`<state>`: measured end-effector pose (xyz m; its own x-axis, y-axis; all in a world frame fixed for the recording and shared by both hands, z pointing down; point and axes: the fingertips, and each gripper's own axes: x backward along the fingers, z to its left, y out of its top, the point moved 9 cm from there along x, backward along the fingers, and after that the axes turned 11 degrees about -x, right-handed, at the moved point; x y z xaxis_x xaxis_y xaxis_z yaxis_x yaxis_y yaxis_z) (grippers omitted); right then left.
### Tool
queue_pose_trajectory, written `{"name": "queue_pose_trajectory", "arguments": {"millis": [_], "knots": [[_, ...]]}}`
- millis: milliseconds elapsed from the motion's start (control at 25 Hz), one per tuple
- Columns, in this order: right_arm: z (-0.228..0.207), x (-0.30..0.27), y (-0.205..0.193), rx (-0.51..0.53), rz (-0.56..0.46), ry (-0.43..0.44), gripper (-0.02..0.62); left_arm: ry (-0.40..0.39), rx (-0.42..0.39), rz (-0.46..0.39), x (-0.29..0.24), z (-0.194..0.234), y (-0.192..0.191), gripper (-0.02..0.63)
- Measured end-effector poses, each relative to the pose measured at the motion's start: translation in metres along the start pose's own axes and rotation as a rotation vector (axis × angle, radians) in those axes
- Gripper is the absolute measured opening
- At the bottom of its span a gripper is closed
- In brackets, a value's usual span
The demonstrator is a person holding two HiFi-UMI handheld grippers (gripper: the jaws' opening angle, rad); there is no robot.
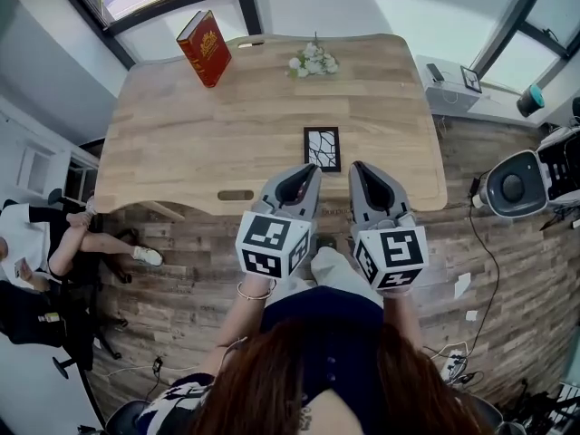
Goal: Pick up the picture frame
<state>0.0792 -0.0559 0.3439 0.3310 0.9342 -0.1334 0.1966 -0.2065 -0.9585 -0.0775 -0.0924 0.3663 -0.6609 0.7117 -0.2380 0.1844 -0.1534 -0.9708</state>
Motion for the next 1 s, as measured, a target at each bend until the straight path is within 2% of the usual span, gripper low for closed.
{"name": "queue_pose_trajectory", "arguments": {"millis": [520,1000], "knots": [[-0.037,-0.057,-0.015,0.008,0.115,0.018,0.028,0.021,0.018,0.073,-0.05,0.029,-0.016,0.037],[-0.069,-0.096,-0.04,0.009,0.244,0.034,0.028,0.013,0.092,0.152,-0.088,0.05,-0.043,0.038]]}}
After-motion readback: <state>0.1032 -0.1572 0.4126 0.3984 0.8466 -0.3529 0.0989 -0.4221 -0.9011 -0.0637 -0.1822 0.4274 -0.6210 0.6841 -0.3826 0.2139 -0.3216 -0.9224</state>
